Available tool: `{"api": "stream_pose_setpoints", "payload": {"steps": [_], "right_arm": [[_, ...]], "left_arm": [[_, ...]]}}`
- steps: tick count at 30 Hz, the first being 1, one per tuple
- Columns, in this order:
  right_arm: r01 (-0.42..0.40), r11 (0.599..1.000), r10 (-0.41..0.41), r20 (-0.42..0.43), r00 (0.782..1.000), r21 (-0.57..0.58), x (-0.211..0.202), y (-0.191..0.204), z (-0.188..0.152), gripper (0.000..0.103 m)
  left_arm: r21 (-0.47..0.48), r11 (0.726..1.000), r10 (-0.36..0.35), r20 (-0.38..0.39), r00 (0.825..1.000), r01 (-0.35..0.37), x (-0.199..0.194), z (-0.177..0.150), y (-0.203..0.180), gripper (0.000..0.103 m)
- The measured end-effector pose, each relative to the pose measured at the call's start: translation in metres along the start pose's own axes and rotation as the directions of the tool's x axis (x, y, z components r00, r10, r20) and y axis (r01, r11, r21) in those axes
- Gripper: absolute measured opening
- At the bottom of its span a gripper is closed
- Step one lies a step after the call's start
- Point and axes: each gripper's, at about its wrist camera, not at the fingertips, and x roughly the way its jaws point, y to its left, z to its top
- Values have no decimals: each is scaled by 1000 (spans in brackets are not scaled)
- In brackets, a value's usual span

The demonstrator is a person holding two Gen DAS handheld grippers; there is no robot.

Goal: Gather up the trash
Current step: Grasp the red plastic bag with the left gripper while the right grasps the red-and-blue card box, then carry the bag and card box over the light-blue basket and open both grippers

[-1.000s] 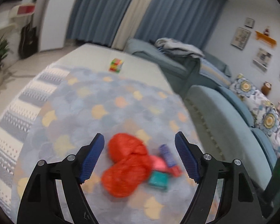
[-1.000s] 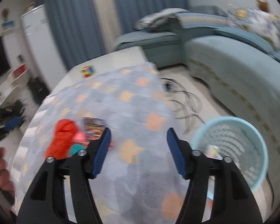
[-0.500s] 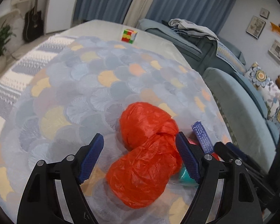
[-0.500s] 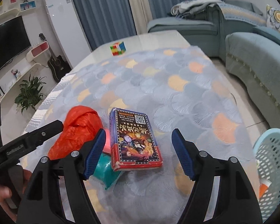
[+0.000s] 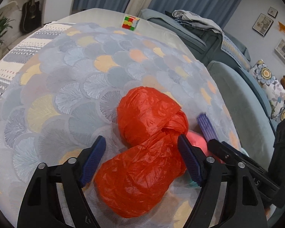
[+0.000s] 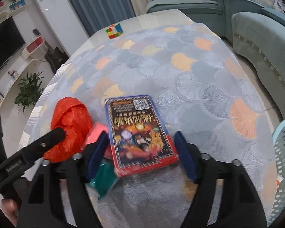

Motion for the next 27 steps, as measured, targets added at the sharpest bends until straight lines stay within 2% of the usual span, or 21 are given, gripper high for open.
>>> {"api": "stream_pose_setpoints", "payload": {"steps": [2,5,10,16,21,25,27], "right_arm": [[19,999,-19,10,1000,-26,-2,5,-1,61],[36,998,-35,24,999,-57,-3,12,-2,60],[41,998,-39,60,997,-43,-11,8,-2,59],[18,999,-21,131,991,28,-27,-8,-3,59],[87,995,-95,176,980,50,-46,-9,-9,59],[150,988,-156,259,953,43,-93,-11,-22,59],[168,984,-178,292,940,61,-117,-19,-24,59]], "left_arm": [[4,1000,3,-13,1000,-3,2,-1,-1,63],[23,999,-26,-19,999,26,2,-2,-5,41],[70,998,1,16,1000,-2,-8,-2,-15,27],[64,997,-45,97,994,39,-34,4,-21,25],[58,994,-96,158,983,88,-62,8,-35,25],[109,994,-51,216,975,28,-87,4,-70,25],[153,988,-73,232,970,38,-98,-3,-98,25]]}}
